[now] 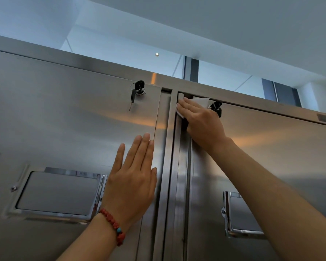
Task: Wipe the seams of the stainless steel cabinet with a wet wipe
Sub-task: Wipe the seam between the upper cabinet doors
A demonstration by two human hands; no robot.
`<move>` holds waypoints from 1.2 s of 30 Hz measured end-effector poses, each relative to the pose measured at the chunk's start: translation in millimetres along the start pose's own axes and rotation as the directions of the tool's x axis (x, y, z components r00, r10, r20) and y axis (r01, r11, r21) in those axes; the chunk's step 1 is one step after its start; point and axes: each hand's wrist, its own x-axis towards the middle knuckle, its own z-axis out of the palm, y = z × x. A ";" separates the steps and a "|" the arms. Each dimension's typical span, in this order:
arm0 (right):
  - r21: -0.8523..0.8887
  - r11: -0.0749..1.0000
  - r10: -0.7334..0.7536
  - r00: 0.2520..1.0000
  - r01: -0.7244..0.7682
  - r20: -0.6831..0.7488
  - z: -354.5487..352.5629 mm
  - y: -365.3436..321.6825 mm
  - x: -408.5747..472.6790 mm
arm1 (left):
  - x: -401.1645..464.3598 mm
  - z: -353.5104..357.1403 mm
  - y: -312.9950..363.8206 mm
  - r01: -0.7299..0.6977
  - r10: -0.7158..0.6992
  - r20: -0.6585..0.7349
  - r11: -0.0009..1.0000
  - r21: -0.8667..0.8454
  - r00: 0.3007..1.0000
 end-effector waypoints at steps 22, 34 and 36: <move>0.055 0.993 -0.100 0.990 0.106 -0.098 1.5 -36.8 -73.5 | 1.1 -3.6 1.6 0.001 -0.001 0.006 1.000 0.014 1.000; 0.074 0.990 -0.117 0.991 0.122 -0.068 -3.0 -61.5 -115.1 | 1.2 -6.6 2.1 -0.007 0.007 0.002 1.000 0.001 1.000; 0.088 0.988 -0.118 0.990 0.124 -0.073 -3.7 -65.3 -121.7 | 1.0 -6.6 2.3 -0.009 0.009 0.006 1.000 -0.001 1.000</move>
